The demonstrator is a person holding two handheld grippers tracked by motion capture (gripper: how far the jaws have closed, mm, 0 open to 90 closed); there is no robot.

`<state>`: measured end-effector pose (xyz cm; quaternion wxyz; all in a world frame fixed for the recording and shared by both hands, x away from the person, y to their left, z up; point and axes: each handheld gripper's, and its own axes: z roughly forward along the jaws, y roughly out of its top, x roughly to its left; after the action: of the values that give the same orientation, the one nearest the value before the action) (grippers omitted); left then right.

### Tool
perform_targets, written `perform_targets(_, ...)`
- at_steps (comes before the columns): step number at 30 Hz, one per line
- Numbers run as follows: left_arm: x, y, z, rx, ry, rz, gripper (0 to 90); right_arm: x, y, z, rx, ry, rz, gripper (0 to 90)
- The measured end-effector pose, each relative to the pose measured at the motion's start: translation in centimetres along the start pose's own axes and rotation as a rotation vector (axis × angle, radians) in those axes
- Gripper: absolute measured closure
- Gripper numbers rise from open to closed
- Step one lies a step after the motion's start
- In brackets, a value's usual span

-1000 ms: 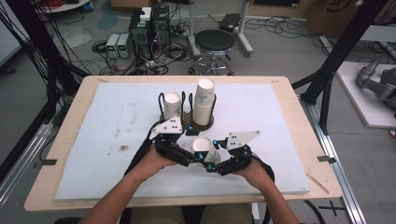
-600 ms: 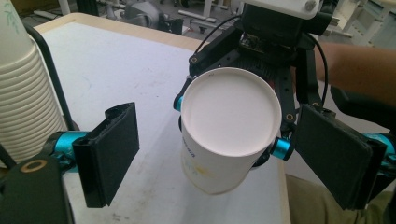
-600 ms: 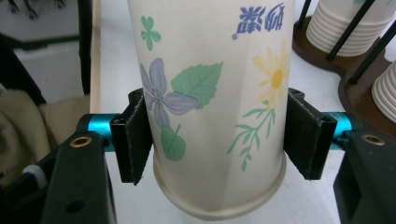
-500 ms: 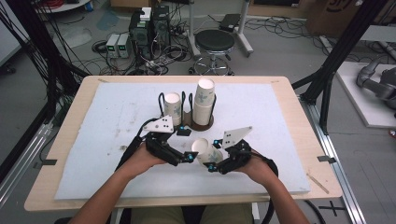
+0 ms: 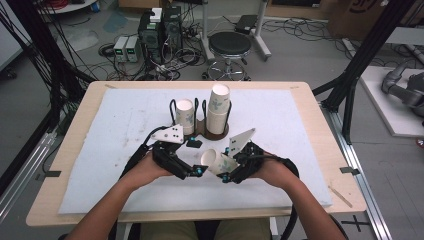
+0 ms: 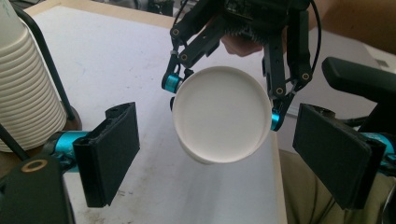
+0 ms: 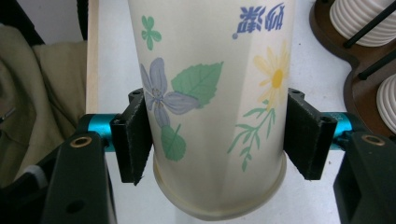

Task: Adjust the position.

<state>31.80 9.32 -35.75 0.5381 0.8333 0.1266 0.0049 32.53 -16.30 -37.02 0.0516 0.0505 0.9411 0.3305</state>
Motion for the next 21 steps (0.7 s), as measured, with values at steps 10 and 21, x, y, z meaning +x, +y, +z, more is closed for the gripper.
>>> perform_targets(10,-0.1,0.4,0.5,0.053,-0.016,0.031,15.1,-0.1,1.8,0.0,0.087,0.018,-0.048,33.1)
perform_targets(21,-0.1,0.2,1.4,0.119,-0.048,0.041,21.8,0.3,3.0,0.6,0.166,0.05,-0.074,33.0)
